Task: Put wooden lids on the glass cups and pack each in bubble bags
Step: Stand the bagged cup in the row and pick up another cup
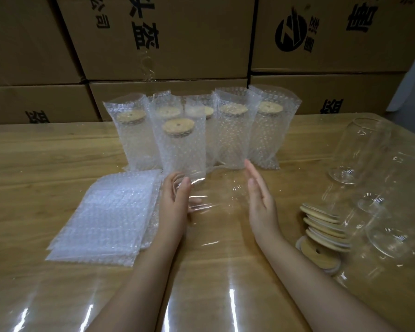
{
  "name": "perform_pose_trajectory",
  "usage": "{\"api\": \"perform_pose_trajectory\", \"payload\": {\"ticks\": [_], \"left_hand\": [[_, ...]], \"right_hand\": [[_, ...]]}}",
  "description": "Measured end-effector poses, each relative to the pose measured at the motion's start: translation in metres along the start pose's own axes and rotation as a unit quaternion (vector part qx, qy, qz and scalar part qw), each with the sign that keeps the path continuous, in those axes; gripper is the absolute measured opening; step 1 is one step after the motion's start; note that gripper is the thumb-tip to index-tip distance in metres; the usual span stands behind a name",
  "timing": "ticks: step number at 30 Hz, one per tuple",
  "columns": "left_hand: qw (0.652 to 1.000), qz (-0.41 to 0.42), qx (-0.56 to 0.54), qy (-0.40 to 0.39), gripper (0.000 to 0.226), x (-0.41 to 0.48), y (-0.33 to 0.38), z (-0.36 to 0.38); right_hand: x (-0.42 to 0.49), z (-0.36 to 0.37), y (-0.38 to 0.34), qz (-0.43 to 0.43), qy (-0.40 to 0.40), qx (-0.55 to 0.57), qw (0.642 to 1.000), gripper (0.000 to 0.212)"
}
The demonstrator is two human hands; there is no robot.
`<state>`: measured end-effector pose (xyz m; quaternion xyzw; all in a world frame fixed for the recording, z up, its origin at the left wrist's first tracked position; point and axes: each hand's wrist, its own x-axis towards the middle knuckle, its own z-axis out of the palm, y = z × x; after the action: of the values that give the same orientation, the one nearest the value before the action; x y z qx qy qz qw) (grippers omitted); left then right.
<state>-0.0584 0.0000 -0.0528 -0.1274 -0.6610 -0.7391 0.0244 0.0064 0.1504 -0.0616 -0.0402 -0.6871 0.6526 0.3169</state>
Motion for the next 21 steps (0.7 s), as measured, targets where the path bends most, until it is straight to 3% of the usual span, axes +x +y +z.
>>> {"api": "perform_pose_trajectory", "payload": {"ticks": [9,17,21], "left_hand": [[0.996,-0.051,-0.075,0.006,0.040,0.000,0.005,-0.005],[0.992,-0.091,-0.086,0.008,0.045,-0.002,0.010,-0.004],[0.990,-0.103,-0.090,0.015,0.051,-0.001,0.011,-0.005]], "right_hand": [[0.000,0.004,-0.004,0.042,-0.075,0.015,0.996,0.055],[-0.005,0.007,-0.014,-0.018,-0.015,0.061,0.998,0.070],[-0.005,0.006,-0.013,0.010,-0.035,0.030,0.999,0.054]]}}
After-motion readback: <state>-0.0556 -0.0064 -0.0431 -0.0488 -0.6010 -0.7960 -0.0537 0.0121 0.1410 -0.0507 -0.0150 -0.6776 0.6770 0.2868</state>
